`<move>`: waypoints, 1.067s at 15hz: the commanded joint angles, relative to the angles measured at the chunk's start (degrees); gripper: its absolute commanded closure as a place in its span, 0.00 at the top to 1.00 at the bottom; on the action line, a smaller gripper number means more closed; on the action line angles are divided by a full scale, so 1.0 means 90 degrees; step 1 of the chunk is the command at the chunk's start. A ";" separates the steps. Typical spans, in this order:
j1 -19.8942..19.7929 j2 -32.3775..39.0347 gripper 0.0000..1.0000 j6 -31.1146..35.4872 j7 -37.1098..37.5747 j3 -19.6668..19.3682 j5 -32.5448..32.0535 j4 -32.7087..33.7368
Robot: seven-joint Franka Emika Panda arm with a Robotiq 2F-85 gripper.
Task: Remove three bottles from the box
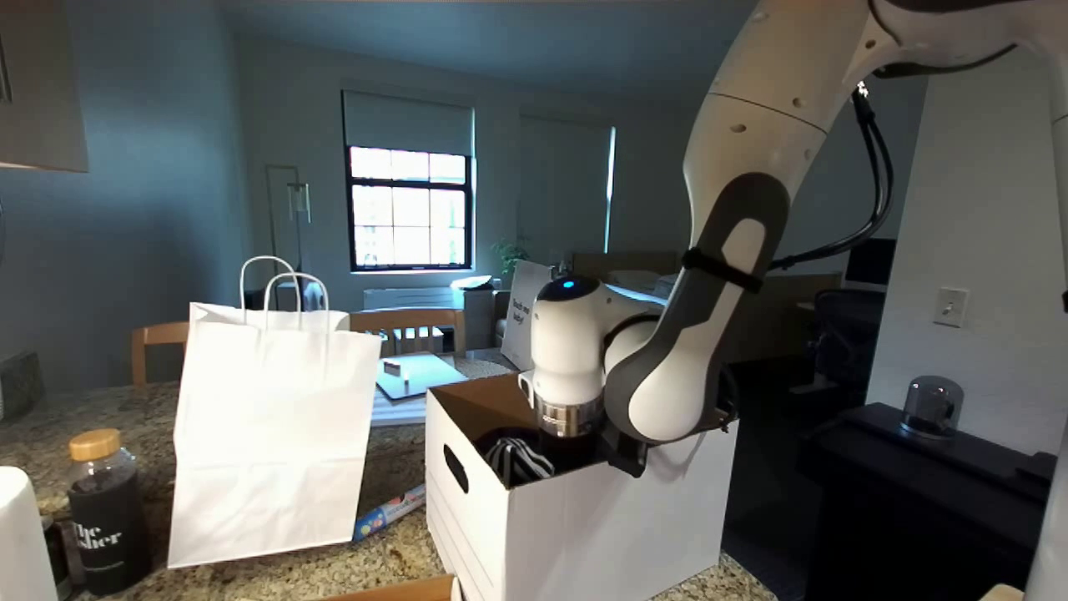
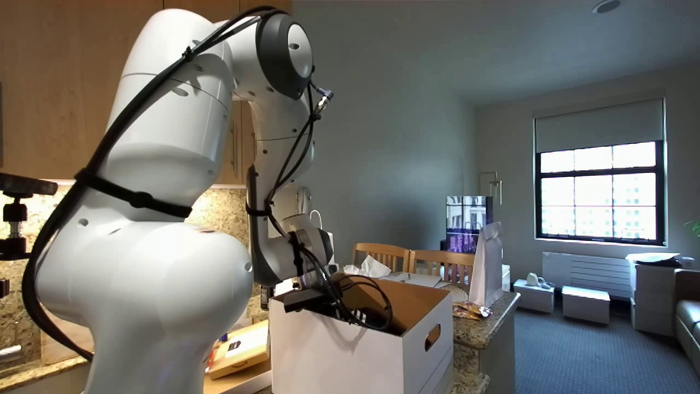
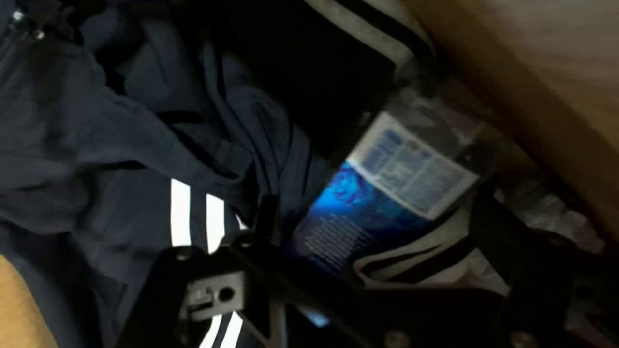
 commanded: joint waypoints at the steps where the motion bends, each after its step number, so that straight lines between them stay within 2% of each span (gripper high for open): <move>1: 0.0039 -0.0275 1.00 0.0637 0.0600 -0.0052 -0.0094 -0.0566; 4: 0.0047 -0.0210 1.00 0.0881 0.0727 -0.0078 -0.0115 -0.0567; 16: 0.0274 -0.0204 1.00 0.1009 0.1408 -0.0159 -0.0303 -0.0552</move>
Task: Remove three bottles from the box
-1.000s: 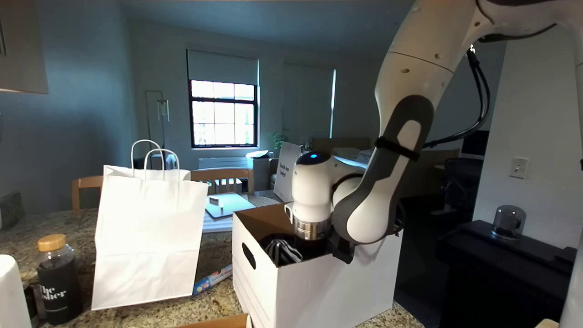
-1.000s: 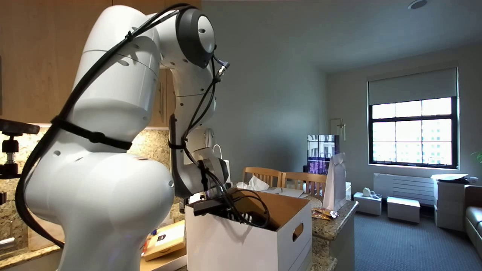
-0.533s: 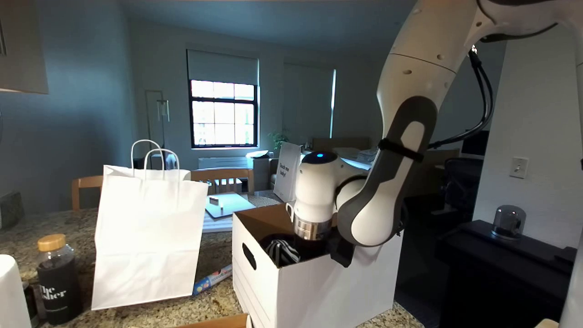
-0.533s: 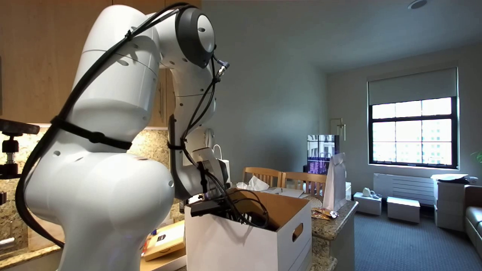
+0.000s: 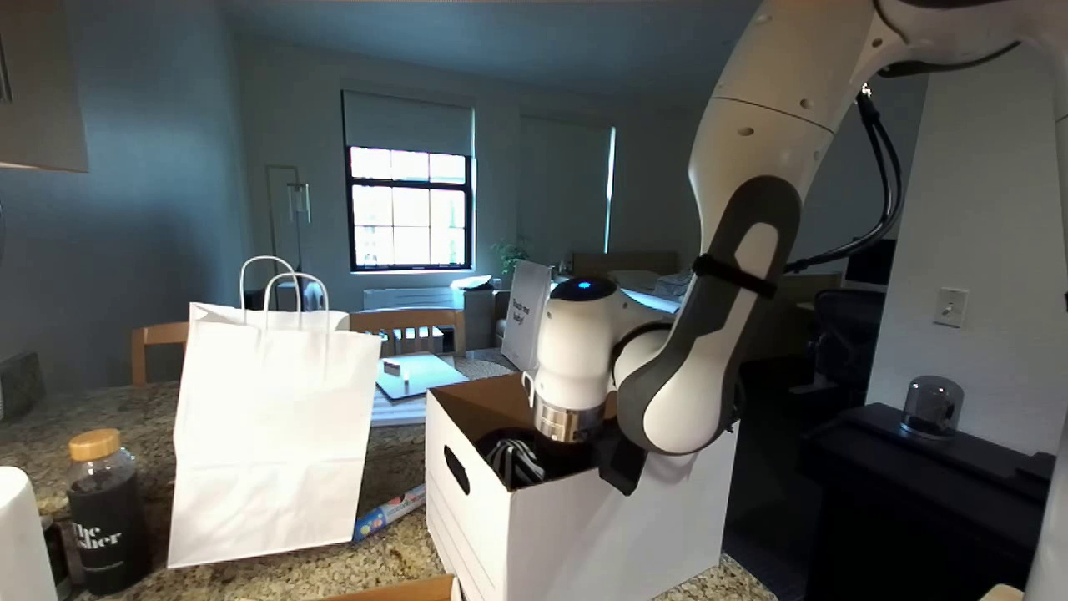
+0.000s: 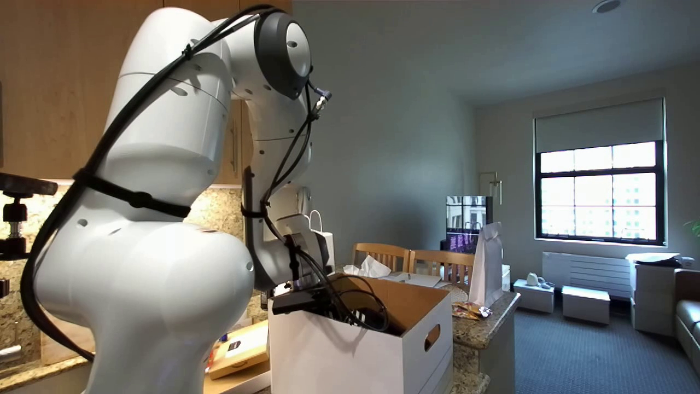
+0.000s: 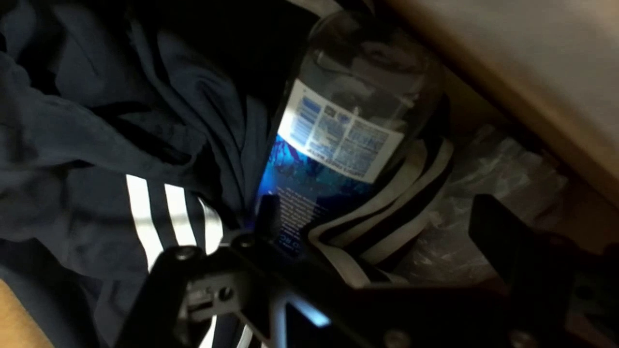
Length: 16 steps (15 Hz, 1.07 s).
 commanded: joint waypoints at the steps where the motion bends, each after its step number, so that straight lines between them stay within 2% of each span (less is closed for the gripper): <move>1: 0.0194 -0.0183 1.00 0.0265 0.0671 -0.0158 -0.0303 -0.0332; 5: 0.0168 -0.0226 1.00 0.0225 0.0804 -0.0197 -0.0388 -0.0374; 9: 0.0063 -0.0268 1.00 0.0071 0.0496 -0.0067 -0.0114 -0.0303; 13: -0.0355 -0.0328 1.00 -0.0090 -0.0594 0.0407 0.0961 -0.0342; 14: -0.0226 -0.0427 1.00 -0.0143 -0.1075 0.0294 0.1475 -0.0349; 16: -0.0341 -0.0525 1.00 -0.0373 -0.1943 0.0397 0.2246 -0.0219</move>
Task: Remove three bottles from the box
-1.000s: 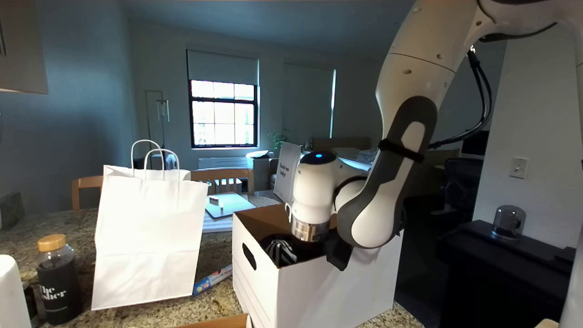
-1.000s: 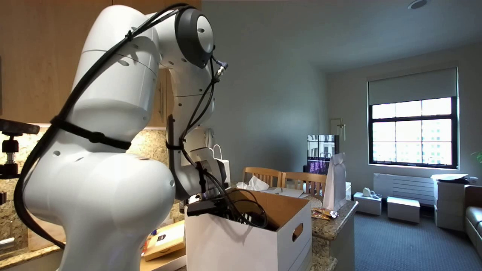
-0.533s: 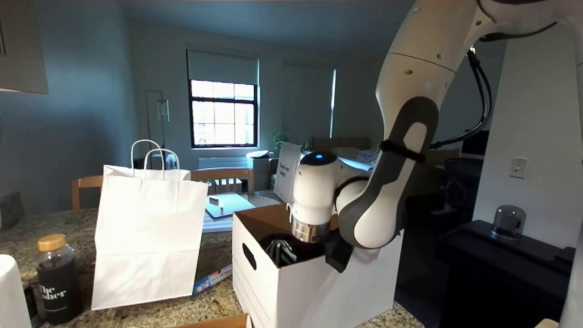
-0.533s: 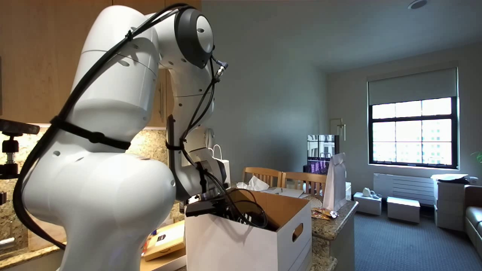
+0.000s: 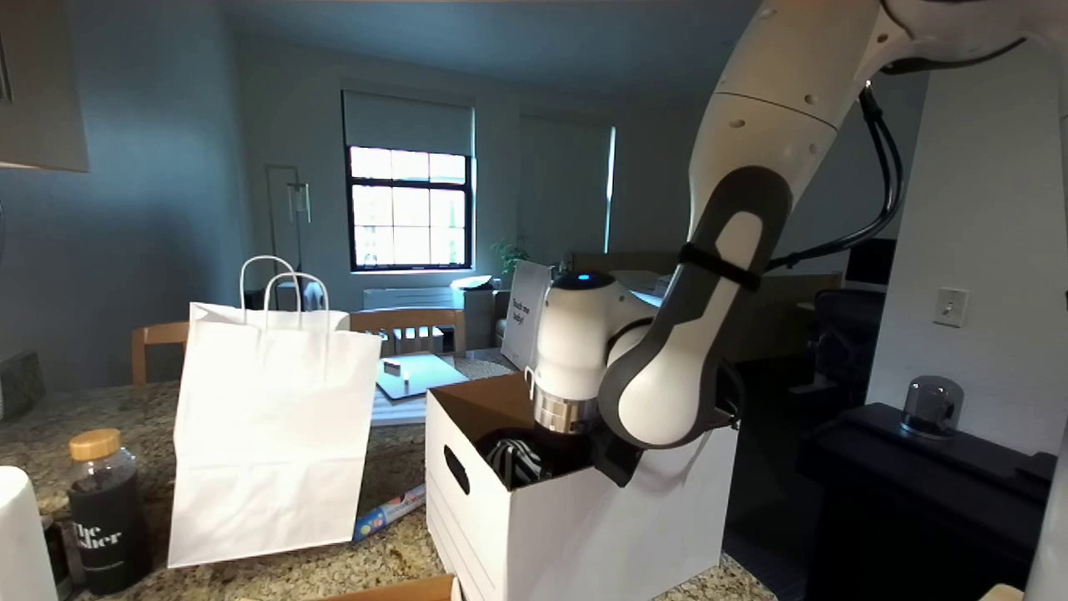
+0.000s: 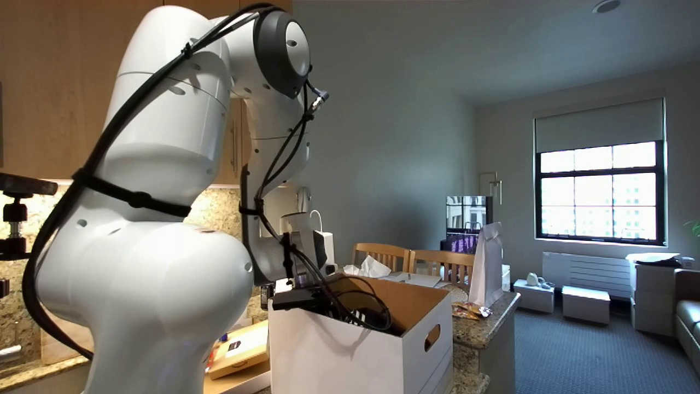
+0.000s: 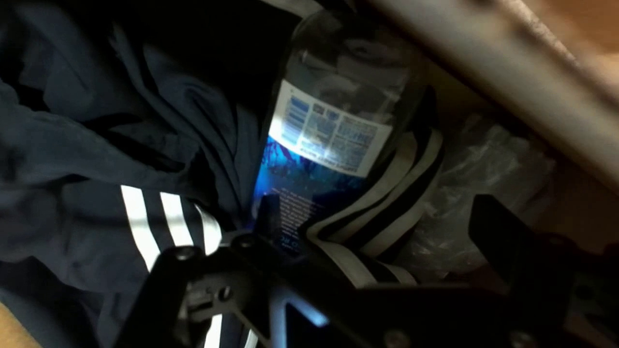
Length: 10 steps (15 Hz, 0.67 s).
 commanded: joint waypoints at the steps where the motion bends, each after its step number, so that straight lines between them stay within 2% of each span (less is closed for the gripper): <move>1: -0.0553 -0.0512 1.00 -0.0572 -0.1594 0.0505 0.1329 -0.0041; 3: -0.0697 -0.0639 1.00 -0.1258 -0.2529 0.0635 0.2067 0.0349; 4: -0.0564 -0.0673 1.00 -0.1660 -0.2860 0.0446 0.2300 0.0612; 8: -0.0517 -0.0357 1.00 -0.3749 -0.3459 0.0134 0.2137 0.2022; 10: -0.0534 -0.0050 1.00 -0.4538 -0.3861 0.0065 0.2161 0.2594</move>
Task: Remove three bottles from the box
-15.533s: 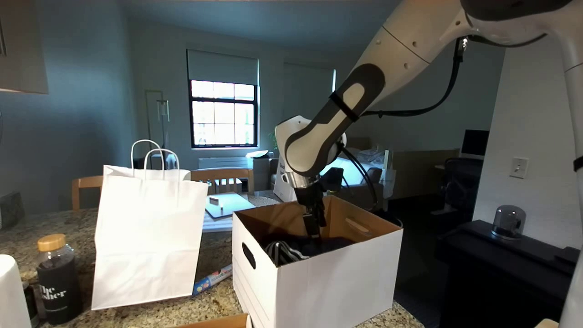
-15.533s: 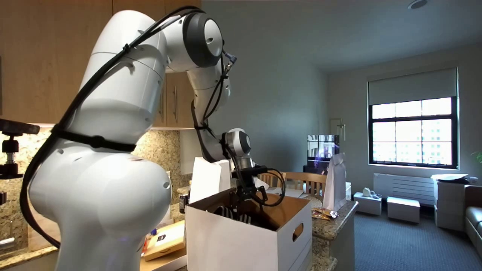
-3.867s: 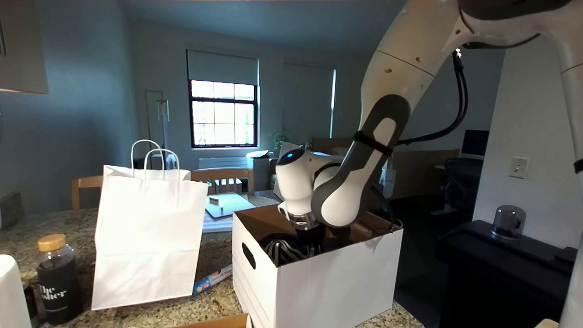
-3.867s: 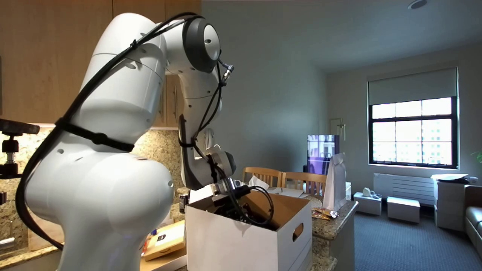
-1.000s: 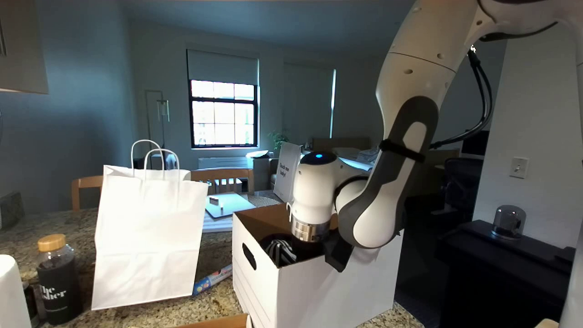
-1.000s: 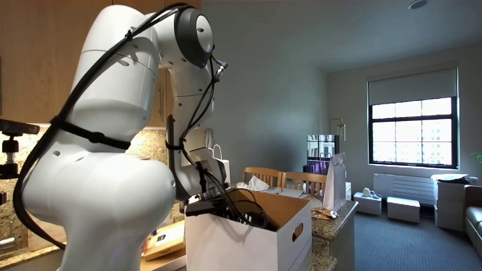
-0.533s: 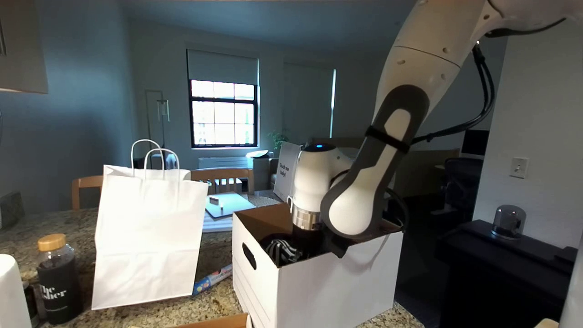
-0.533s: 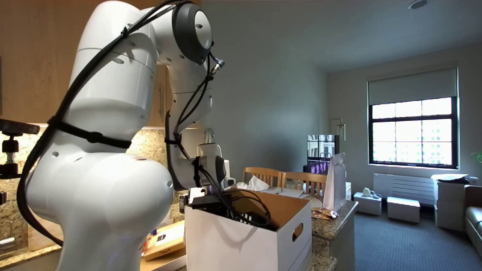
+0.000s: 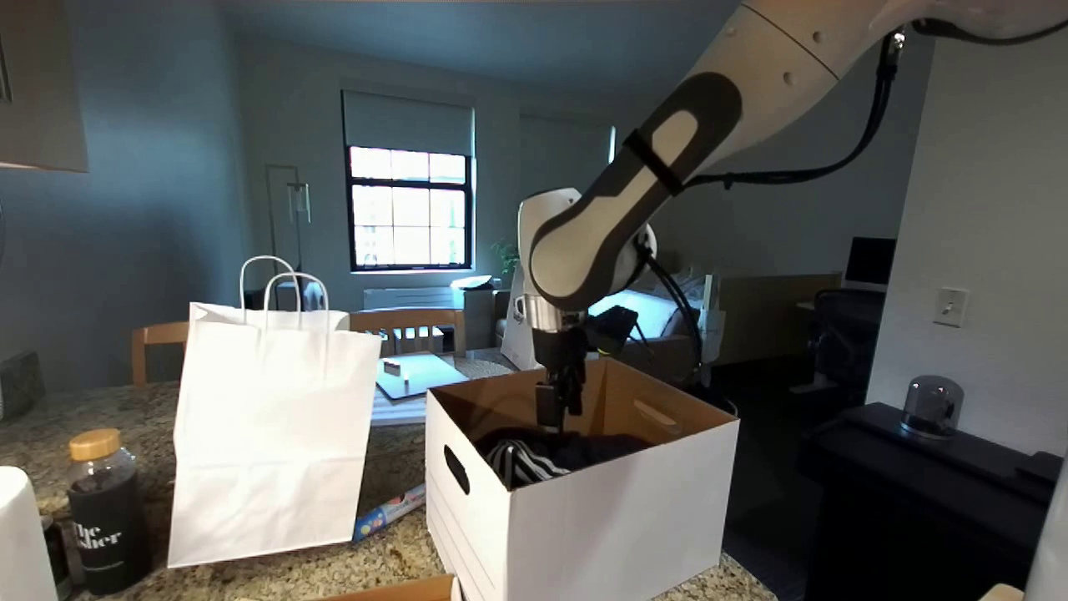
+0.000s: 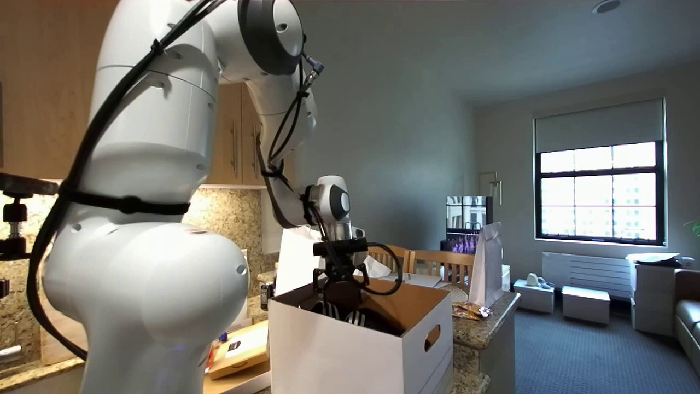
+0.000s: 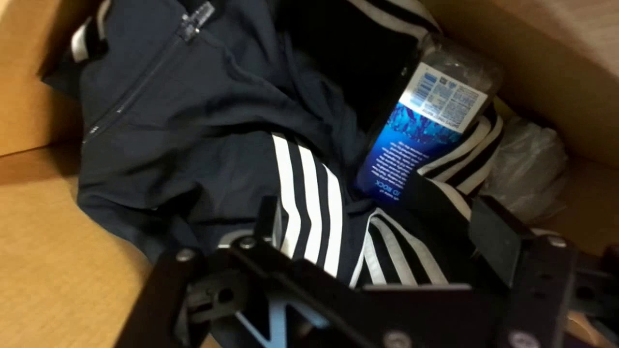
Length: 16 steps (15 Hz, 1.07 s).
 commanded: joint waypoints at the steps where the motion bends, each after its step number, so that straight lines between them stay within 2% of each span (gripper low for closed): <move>1: -0.0020 0.0613 1.00 -0.1241 -0.0783 -0.0114 0.0043 0.0972; 4: -0.0083 0.1065 1.00 -0.1702 -0.1135 -0.0135 0.0225 0.1267; 10: -0.0236 0.1450 1.00 -0.1459 -0.0932 -0.0157 0.0644 0.0983; 16: -0.0320 0.1797 1.00 -0.1579 -0.0883 -0.0207 0.0771 0.1195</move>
